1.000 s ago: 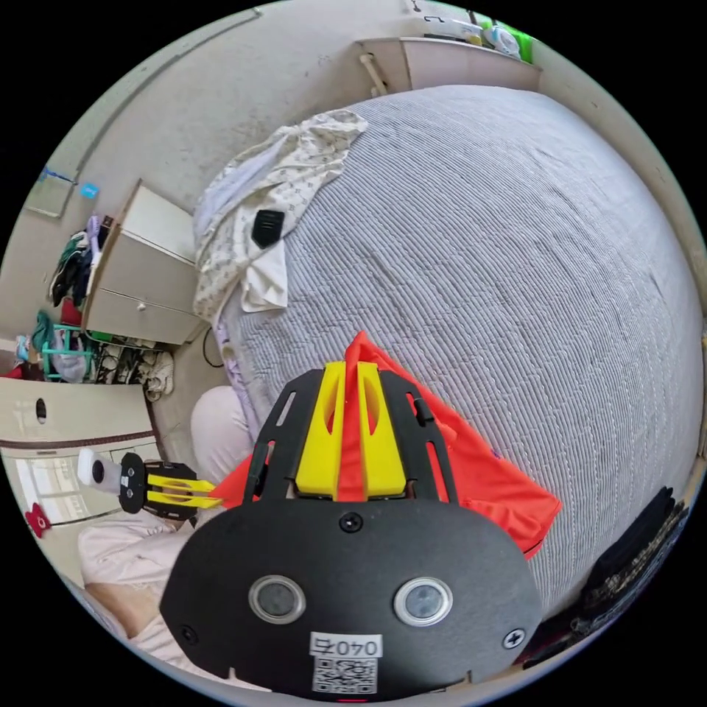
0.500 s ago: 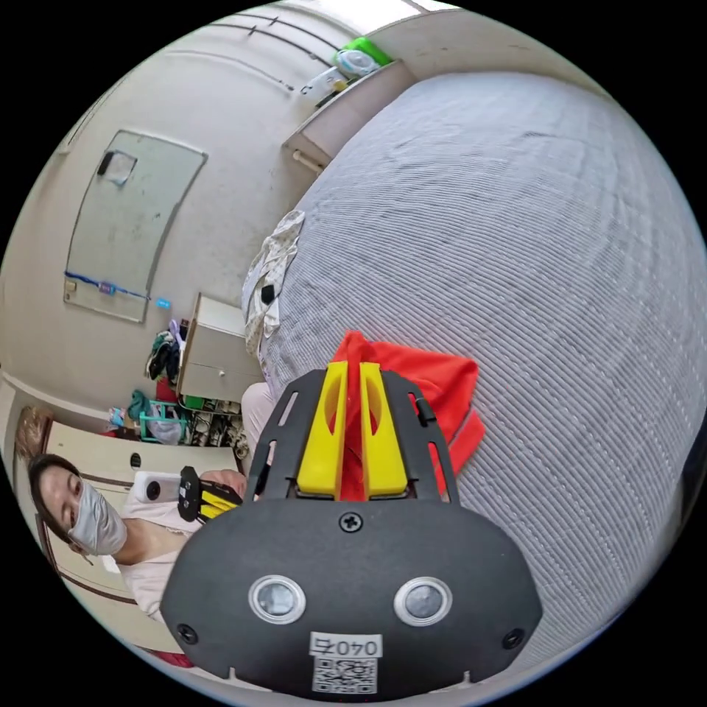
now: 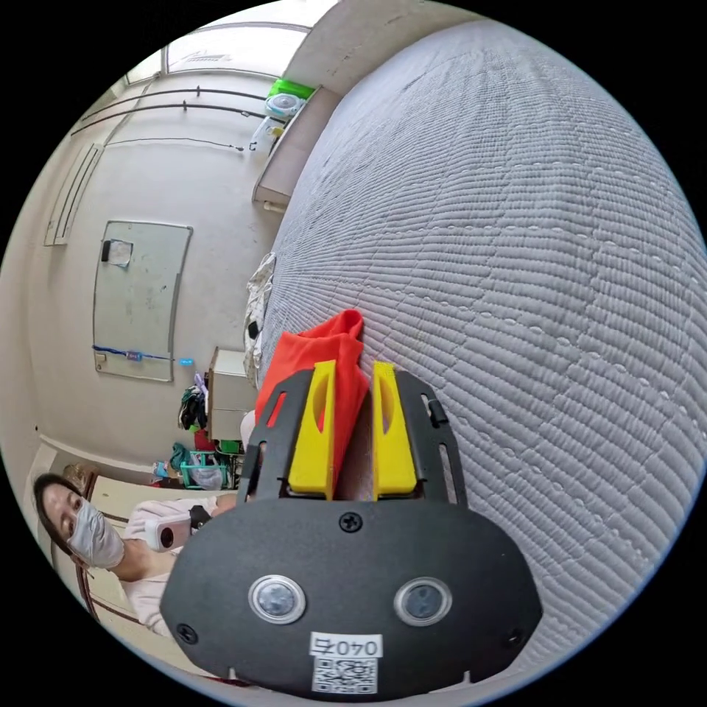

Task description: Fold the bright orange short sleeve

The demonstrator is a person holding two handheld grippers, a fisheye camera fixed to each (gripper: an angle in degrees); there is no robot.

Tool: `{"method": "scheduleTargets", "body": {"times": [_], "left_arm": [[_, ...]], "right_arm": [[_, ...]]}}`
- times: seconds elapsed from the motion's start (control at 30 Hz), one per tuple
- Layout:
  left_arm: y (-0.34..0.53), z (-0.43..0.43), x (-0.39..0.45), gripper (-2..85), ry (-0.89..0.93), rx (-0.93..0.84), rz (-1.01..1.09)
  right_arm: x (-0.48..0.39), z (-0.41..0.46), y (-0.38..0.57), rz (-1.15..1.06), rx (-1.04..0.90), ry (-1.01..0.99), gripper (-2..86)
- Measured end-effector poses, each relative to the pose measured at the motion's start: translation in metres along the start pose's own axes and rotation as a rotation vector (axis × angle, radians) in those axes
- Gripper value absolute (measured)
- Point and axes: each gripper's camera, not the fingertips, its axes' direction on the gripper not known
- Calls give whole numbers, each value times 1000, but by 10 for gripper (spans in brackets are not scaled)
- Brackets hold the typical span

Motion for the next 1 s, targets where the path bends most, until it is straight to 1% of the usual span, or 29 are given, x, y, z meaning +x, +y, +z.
{"method": "scheduleTargets", "body": {"times": [0.03,0.1,0.13,0.2,0.23,0.3,0.4,0.43,0.5,0.53,0.57,0.6,0.63,0.67,0.7,0.73,0.77,0.8,0.83,0.87,0.93,0.97,1.0], "left_arm": [[2,-4,4,5,-7,8,2],[25,-37,25,8,-42,121,52],[33,-48,30,9,-61,160,69],[65,-79,47,-2,-192,283,133],[71,-82,51,-6,-238,296,144],[77,-70,61,-11,-391,273,172],[61,-29,82,-8,-445,180,250],[57,-19,88,-8,-462,165,273],[47,19,110,-9,-555,103,360],[46,29,113,-9,-568,77,375],[45,51,118,-9,-545,-10,404],[46,64,122,-9,-532,-56,411],[49,63,125,-9,-558,-22,419],[54,50,131,-9,-555,32,443],[60,26,132,-9,-538,112,417],[63,14,131,-9,-541,152,400],[67,-6,126,-9,-580,204,376],[69,-17,119,-9,-645,229,354],[68,-19,115,-9,-671,229,345],[64,-16,106,-9,-702,201,333],[58,1,94,-9,-695,135,336],[55,19,89,-8,-671,72,343],[55,41,86,-8,-612,-41,361]], "right_arm": [[-3,1,4,16,-3,47,112],[-15,-3,13,7,13,129,118],[-29,-9,24,-16,56,190,108],[-59,-16,46,-74,125,294,77],[-81,-14,61,-125,155,356,51],[-110,2,80,-207,156,395,21],[-136,52,96,-278,85,441,9],[-139,76,99,-277,50,495,6],[-136,111,104,-263,6,617,4],[-131,134,108,-254,-17,730,4],[-125,157,114,-264,-38,837,2],[-123,168,117,-280,-48,871,2],[-129,180,126,-325,-10,923,0],[-136,190,129,-339,-42,976,-3],[-141,192,129,-338,-52,1007,-4],[-154,191,131,-348,-14,1070,-7],[-170,186,135,-391,89,1121,-8],[-177,184,135,-411,132,1133,-8],[-186,182,130,-423,173,1125,-8],[-186,186,118,-411,148,1083,-9],[-173,200,94,-361,89,1015,-9],[-158,213,79,-318,52,993,-9],[-149,220,73,-292,29,985,-9]]}}
